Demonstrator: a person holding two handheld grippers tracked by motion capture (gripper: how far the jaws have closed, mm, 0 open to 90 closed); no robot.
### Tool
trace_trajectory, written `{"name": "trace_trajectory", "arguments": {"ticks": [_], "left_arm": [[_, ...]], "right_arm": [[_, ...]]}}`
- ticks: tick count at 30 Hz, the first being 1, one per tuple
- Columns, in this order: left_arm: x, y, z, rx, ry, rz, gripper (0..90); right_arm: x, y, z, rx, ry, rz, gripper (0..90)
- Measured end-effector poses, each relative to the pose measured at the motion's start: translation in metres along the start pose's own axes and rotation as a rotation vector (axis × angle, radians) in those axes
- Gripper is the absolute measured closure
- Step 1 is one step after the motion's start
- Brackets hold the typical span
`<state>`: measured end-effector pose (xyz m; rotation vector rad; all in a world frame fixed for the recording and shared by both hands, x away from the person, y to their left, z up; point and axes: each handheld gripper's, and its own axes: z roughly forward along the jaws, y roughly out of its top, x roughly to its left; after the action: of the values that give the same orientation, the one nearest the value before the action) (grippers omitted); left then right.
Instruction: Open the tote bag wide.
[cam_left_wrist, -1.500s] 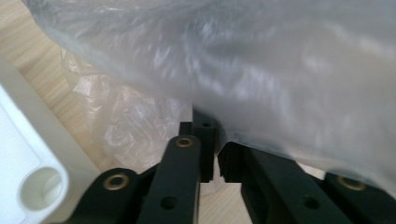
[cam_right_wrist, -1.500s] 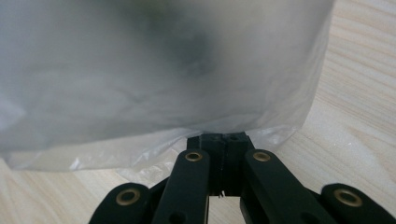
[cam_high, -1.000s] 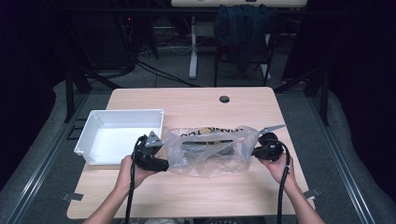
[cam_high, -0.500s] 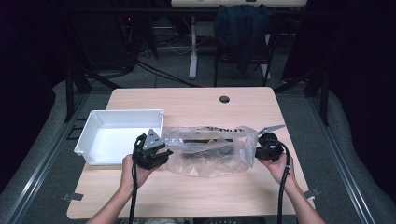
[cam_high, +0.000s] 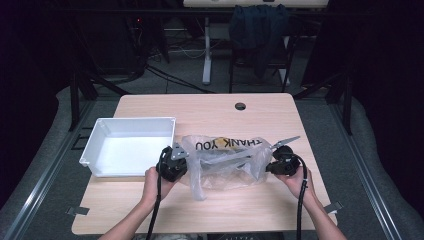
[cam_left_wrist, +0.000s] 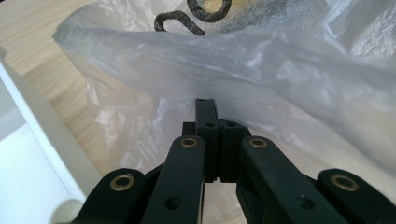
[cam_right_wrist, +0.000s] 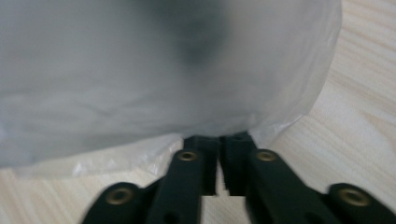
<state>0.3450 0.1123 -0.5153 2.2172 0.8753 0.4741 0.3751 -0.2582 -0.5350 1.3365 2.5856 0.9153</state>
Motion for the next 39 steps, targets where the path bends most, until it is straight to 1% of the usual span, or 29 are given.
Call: {"name": "trace_trajectory", "arguments": {"ticks": [2,3,5,6,7,8,9,10,11,13,14,15,16,17,18,20,22,24,25,27,28,29,31,32,33,35,37,38,39], "left_arm": [[-0.001,-0.002,0.001,0.016,-0.001,0.007,90.0],[-0.002,-0.003,0.002,0.022,-0.002,0.008,90.0],[-0.002,-0.004,0.004,0.032,-0.002,0.011,90.0],[-0.002,-0.004,0.005,0.037,0.0,0.012,90.0],[-0.001,-0.004,0.006,0.039,-0.001,0.013,90.0],[0.0,-0.004,0.006,0.04,-0.002,0.008,90.0],[0.0,-0.004,0.006,0.049,-0.004,0.009,90.0],[0.0,-0.004,0.008,0.047,0.0,0.004,90.0],[0.0,-0.004,0.008,0.05,0.0,0.008,90.0],[-0.001,-0.004,0.01,0.059,0.0,0.006,90.0],[-0.002,-0.004,0.011,0.064,0.0,0.009,90.0],[-0.002,-0.003,0.011,0.065,-0.003,0.008,90.0],[-0.002,-0.003,0.011,0.068,-0.003,0.011,90.0],[-0.002,-0.003,0.011,0.07,-0.002,0.013,90.0],[-0.002,-0.003,0.011,0.07,-0.002,0.012,90.0],[-0.001,-0.003,0.011,0.073,-0.002,0.009,90.0],[0.0,-0.003,0.011,0.075,-0.007,0.006,90.0],[0.001,-0.004,0.011,0.079,-0.011,0.001,90.0],[0.002,-0.004,0.011,0.083,-0.01,0.0,90.0],[0.003,-0.004,0.011,0.083,-0.014,-0.006,90.0],[0.004,-0.004,0.011,0.083,-0.016,-0.008,90.0],[0.004,-0.004,0.01,0.081,-0.014,-0.009,89.9],[0.005,-0.003,0.009,0.078,-0.018,-0.013,90.0],[0.006,-0.003,0.009,0.079,-0.017,-0.014,90.0],[0.006,-0.003,0.008,0.079,-0.02,-0.012,90.0],[0.007,-0.004,0.007,0.082,-0.019,-0.014,90.0],[0.008,-0.004,0.006,0.083,-0.013,-0.016,90.0],[0.009,-0.004,0.006,0.089,-0.007,-0.017,90.0],[0.009,-0.004,0.006,0.091,-0.002,-0.02,90.0]], "right_arm": [[-0.003,-0.002,-0.005,0.015,0.008,0.0,70.2],[-0.004,-0.003,-0.009,0.017,0.021,-0.005,64.7],[-0.005,-0.006,-0.019,0.022,0.002,-0.014,55.8],[-0.005,-0.007,-0.025,0.016,0.01,-0.015,51.2],[-0.007,-0.009,-0.033,0.015,0.009,-0.018,49.7],[-0.008,-0.011,-0.041,0.004,-0.006,-0.013,47.5],[-0.01,-0.012,-0.049,-0.015,-0.002,-0.004,45.8],[-0.011,-0.012,-0.056,-0.039,0.01,0.004,44.9],[-0.012,-0.012,-0.066,-0.057,0.002,-0.005,44.0],[-0.012,-0.01,-0.079,-0.103,0.007,-0.002,42.3],[-0.012,-0.008,-0.088,-0.135,0.015,-0.006,42.4],[-0.01,-0.006,-0.093,-0.15,0.017,-0.003,42.4],[-0.008,-0.003,-0.102,-0.19,0.031,-0.012,42.2],[-0.006,-0.001,-0.105,-0.198,0.032,-0.01,42.0],[-0.002,0.003,-0.11,-0.219,0.046,-0.013,41.3],[0.004,0.009,-0.115,-0.248,0.07,-0.033,38.7],[0.013,0.017,-0.114,-0.271,0.093,-0.043,35.4],[0.018,0.024,-0.108,-0.269,0.103,-0.046,32.3],[0.019,0.027,-0.1,-0.26,0.108,-0.039,30.6],[0.02,0.029,-0.087,-0.229,0.097,-0.036,31.7],[0.019,0.03,-0.079,-0.199,0.09,-0.034,35.9],[0.02,0.03,-0.071,-0.186,0.075,-0.022,45.9],[0.019,0.03,-0.056,-0.141,0.043,-0.032,61.8],[0.018,0.029,-0.05,-0.139,0.033,-0.028,71.8],[0.017,0.028,-0.045,-0.124,0.028,-0.029,77.6],[0.016,0.026,-0.04,-0.117,0.009,-0.03,89.0],[0.014,0.025,-0.034,-0.116,-0.022,-0.022,90.0],[0.013,0.024,-0.033,-0.117,-0.023,-0.021,90.0],[0.012,0.023,-0.03,-0.113,-0.039,-0.021,90.0]]}}
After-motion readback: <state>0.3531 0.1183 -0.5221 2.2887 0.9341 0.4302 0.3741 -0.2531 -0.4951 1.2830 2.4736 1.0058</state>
